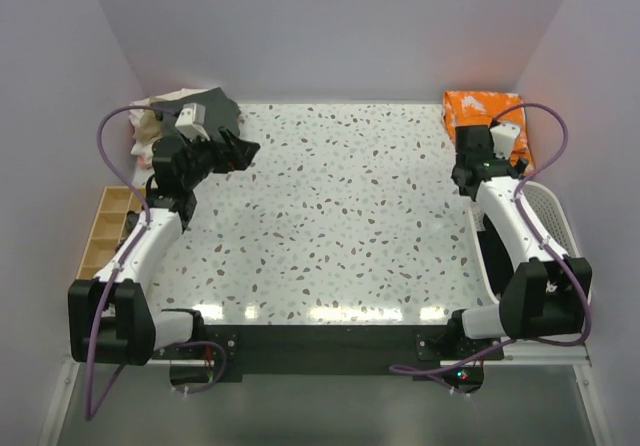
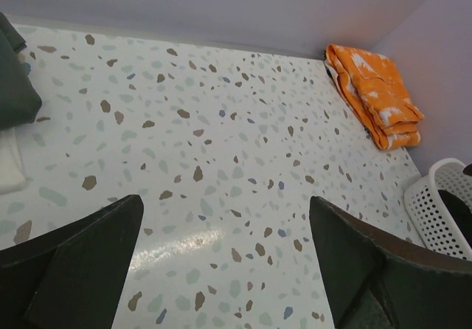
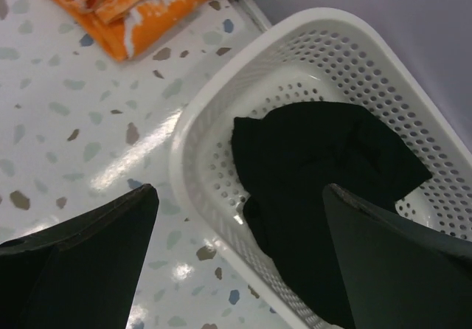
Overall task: Fold and stack the t-shirts
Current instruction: Grab crumpled tshirt from bin with the right arm
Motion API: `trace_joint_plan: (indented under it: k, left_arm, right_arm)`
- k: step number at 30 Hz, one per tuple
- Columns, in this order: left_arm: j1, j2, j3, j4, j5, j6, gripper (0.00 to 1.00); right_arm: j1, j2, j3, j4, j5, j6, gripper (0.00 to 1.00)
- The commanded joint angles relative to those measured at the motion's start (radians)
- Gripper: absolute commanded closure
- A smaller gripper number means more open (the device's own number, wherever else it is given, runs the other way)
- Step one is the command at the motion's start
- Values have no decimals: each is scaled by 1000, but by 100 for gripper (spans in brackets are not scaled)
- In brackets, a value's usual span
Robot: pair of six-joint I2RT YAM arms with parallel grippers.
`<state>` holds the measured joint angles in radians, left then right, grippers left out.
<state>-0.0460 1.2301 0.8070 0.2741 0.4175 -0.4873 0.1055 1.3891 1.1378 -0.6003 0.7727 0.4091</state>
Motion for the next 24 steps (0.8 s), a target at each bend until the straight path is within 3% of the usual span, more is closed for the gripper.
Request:
trace_joint_plan:
  k: [1, 5, 10, 15, 24]
  left_arm:
    - [3, 77, 35, 25, 105, -7, 0]
    - [-5, 126, 50, 31, 150, -17, 0]
    - [-28, 172, 52, 48, 187, -19, 0]
    - [-58, 206, 55, 51, 196, -13, 0]
    - [-61, 232, 86, -19, 182, 9, 0]
  right_arm:
    - [-98, 7, -30, -50, 69, 63, 1]
    - [-193, -7, -110, -33, 57, 109, 1]
    - [-343, 22, -208, 28, -79, 119, 1]
    - [-389, 67, -230, 40, -159, 120, 2]
    - [-441, 220, -257, 92, -259, 135, 21]
